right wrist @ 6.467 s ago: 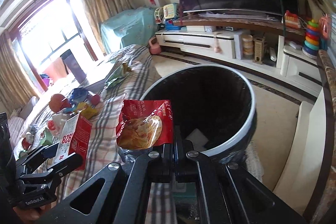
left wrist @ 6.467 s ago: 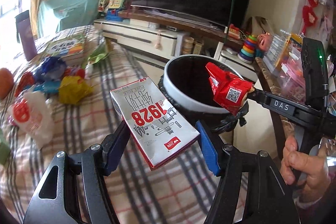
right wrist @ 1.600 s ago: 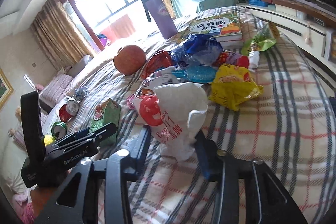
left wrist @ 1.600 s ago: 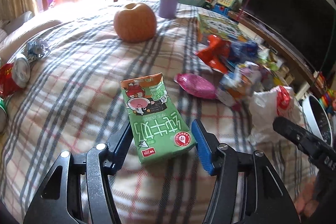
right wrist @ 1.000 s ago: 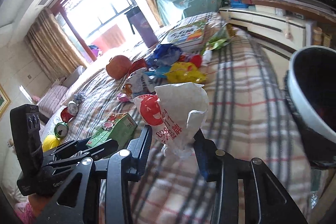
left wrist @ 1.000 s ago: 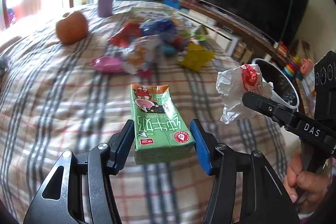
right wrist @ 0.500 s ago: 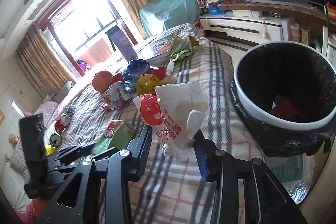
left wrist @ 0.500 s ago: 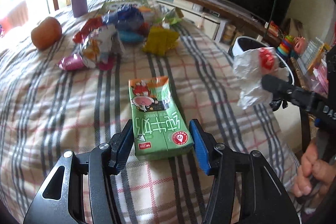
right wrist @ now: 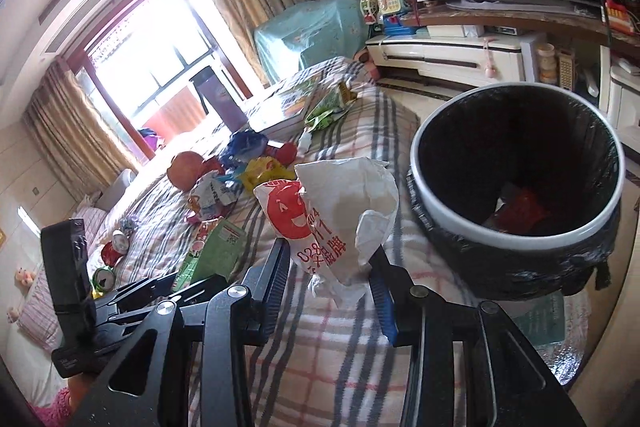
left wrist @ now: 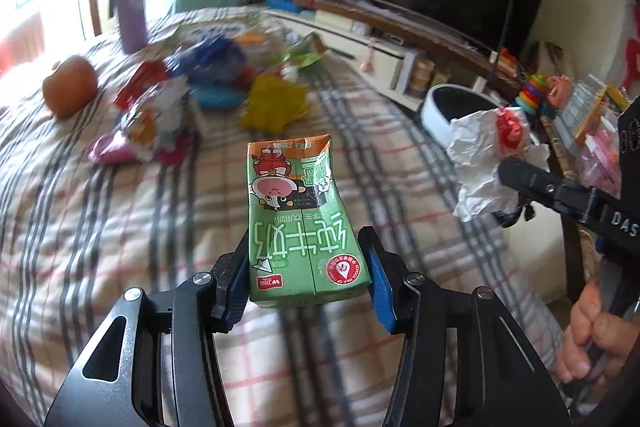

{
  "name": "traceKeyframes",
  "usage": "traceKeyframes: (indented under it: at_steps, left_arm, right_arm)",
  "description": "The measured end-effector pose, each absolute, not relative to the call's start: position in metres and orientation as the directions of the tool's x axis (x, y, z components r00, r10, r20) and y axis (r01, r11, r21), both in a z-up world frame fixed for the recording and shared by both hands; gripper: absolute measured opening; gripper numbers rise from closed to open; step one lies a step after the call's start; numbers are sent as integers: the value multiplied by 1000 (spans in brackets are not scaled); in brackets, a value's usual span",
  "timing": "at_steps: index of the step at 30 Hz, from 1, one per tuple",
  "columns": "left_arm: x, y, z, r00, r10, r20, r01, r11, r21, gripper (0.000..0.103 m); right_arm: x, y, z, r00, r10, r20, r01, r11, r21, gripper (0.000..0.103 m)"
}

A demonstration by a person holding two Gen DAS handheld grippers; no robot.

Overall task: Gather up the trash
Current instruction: 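Grasp the white plastic bag with the right tool while the left tool holds the carton, then carry carton and bag over the trash bin and open both tools to drop them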

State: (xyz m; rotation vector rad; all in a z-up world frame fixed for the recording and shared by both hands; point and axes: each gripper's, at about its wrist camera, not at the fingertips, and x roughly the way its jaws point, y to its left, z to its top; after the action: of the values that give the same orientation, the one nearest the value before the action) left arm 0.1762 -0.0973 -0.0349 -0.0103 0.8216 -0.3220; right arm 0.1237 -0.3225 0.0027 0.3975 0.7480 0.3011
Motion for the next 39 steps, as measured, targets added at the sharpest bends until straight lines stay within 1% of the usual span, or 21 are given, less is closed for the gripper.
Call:
traceKeyframes:
  at_steps: [11,19,39]
  left_arm:
    - [183,-152,-20,615,-365,-699,393,910,-130,49]
    - [189,-185,-14,594,-397,-699,450,885,-120,49]
    - [217,-243,-2,546,-458,-702,551,827,-111,49]
  right_arm:
    - [121,-365,9,733,330,-595,-41,894,446,40]
    - [123,-393,6,742,288,-606,15,896,444,40]
    - [146,-436,7,741,234,-629,66,907,416,39]
